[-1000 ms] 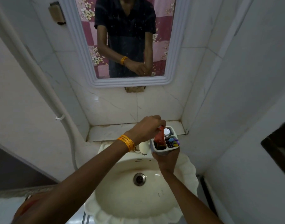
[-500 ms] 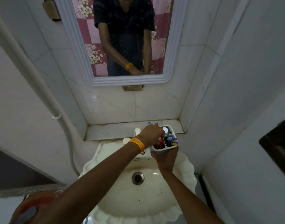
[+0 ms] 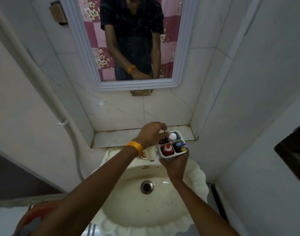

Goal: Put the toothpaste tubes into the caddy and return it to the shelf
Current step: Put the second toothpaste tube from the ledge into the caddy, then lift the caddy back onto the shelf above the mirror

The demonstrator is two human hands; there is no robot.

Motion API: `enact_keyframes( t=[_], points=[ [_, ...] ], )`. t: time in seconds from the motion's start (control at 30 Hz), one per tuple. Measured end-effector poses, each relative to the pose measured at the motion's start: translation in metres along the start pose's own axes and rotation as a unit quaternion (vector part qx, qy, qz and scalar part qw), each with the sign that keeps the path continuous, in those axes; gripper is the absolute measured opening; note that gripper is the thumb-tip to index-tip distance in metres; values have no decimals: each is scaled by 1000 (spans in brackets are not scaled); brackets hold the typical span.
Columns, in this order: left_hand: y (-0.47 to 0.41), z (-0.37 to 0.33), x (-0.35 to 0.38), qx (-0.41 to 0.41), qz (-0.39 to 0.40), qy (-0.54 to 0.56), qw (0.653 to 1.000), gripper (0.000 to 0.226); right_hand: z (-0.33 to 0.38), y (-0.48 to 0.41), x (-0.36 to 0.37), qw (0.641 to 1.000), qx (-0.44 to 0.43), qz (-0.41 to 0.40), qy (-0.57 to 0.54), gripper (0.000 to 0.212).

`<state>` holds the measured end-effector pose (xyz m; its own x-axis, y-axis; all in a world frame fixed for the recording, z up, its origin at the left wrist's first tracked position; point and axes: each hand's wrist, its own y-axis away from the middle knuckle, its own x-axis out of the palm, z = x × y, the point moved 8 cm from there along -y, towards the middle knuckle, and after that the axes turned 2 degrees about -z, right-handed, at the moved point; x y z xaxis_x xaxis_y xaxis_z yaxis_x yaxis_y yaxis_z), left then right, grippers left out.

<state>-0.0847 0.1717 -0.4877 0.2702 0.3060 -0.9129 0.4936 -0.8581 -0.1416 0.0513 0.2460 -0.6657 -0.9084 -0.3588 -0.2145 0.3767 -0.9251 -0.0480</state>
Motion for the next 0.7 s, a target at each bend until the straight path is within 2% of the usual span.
enact_keyframes(
  t=[0.07, 0.4, 0.57, 0.7],
  points=[
    [5, 16, -14, -21, -33, 29, 999, 36, 2, -1, 0, 1000, 5, -1, 2, 123],
    [33, 50, -102, -45, -196, 3, 980, 43, 62, -9, -27, 1000, -6, -12, 24, 119],
    [32, 34, -167, -20, -259, 9, 966, 30, 135, -25, -51, 998, -50, -26, 3, 122],
    [22, -2, -237, 21, -313, -11, 950, 29, 235, -39, -83, 993, -106, -44, -13, 116]
  ],
)
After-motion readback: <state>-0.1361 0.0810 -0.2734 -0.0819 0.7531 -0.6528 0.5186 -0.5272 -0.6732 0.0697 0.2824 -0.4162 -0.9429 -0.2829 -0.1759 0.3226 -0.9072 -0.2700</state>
